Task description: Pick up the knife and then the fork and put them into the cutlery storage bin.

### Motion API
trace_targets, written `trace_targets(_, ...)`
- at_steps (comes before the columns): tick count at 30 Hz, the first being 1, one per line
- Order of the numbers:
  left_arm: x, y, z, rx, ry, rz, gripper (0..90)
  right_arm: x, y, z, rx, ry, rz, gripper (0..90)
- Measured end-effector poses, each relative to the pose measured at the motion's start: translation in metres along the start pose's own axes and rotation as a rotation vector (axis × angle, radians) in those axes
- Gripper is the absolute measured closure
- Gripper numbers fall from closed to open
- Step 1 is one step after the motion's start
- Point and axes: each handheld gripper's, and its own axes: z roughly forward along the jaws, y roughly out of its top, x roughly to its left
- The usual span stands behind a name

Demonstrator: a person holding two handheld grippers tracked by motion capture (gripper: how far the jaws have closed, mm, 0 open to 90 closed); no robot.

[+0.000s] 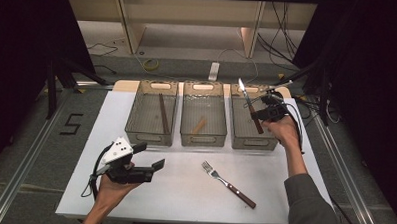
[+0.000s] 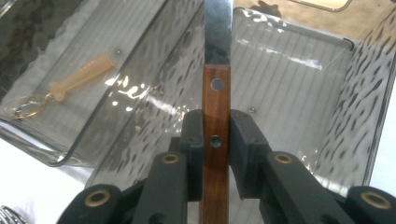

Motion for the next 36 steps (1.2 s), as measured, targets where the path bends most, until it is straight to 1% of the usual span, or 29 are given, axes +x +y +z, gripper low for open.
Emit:
trace_targets(9, 0.0, 0.0, 0.0, 0.001, -0.001, 0.001, 15.5, 0.001, 0.001, 0.01, 0.019, -0.019, 0.025, 76.7)
trace_targets(12, 0.0, 0.0, 0.0, 0.001, -0.003, 0.0, 15.5, 0.002, 0.001, 0.011, 0.021, -0.028, 0.024, 75.6)
trace_targets(13, 0.0, 0.0, 0.0, 0.001, -0.003, 0.0, 15.5, 0.002, 0.001, 0.013, 0.02, -0.029, 0.03, 69.1)
trace_targets(14, 0.0, 0.0, 0.0, 0.001, -0.003, 0.0, 15.5, 0.002, 0.002, 0.014, 0.033, -0.009, 0.042, 58.2)
trace_targets(15, 0.0, 0.0, 0.0, 0.0, -0.005, -0.003, 15.5, 0.003, 0.003, 0.015, 0.043, 0.001, 0.046, 51.0)
trace_targets(17, 0.0, 0.0, 0.0, -0.001, -0.006, -0.004, 15.5, 0.006, 0.004, 0.013, 0.034, -0.019, 0.041, 40.2)
trace_targets(18, 0.0, 0.0, 0.0, 0.0, -0.006, -0.004, 15.5, 0.007, 0.004, 0.012, 0.027, -0.015, 0.045, 36.0)
trace_targets(19, 0.0, 0.0, 0.0, 0.001, -0.006, -0.004, 15.6, 0.008, 0.004, 0.012, 0.032, -0.008, 0.049, 32.4)
trace_targets(20, 0.0, 0.0, 0.0, 0.001, -0.006, -0.003, 15.5, 0.008, 0.004, 0.011, 0.037, -0.012, 0.042, 30.2)
trace_targets(21, 0.0, 0.0, 0.0, 0.003, -0.006, 0.0, 15.6, 0.009, 0.004, 0.01, 0.034, -0.016, 0.037, 30.6)
trace_targets(23, 0.0, 0.0, 0.0, 0.001, -0.006, -0.003, 15.5, 0.008, 0.004, 0.009, 0.04, 0.016, 0.04, 28.7)
trace_targets(24, 0.0, 0.0, 0.0, 0.001, -0.005, -0.004, 15.6, 0.009, 0.003, 0.007, 0.037, 0.011, 0.043, 28.9)
trace_targets(25, 0.0, 0.0, 0.0, 0.001, -0.005, -0.004, 15.6, 0.009, 0.003, 0.006, 0.036, 0.021, 0.045, 28.7)
trace_targets(26, 0.0, 0.0, 0.0, 0.001, -0.005, -0.003, 15.6, 0.009, 0.002, 0.004, 0.036, 0.044, 0.043, 28.2)
trace_targets(27, 0.0, 0.0, 0.0, 0.001, -0.005, -0.004, 15.6, 0.01, 0.001, 0.002, 0.026, 0.054, 0.032, 25.4)
trace_targets(30, 0.0, 0.0, 0.0, 0.002, -0.005, -0.004, 15.6, 0.017, -0.001, -0.008, -0.017, 0.078, 0.007, 22.0)
trace_targets(32, 0.0, 0.0, 0.0, 0.003, -0.005, -0.002, 15.6, 0.023, -0.005, -0.015, -0.039, 0.103, -0.014, 22.3)
trace_targets(36, 0.0, 0.0, 0.0, 0.004, -0.004, 0.001, 15.6, 0.038, -0.015, -0.024, -0.033, 0.117, -0.078, 22.7)
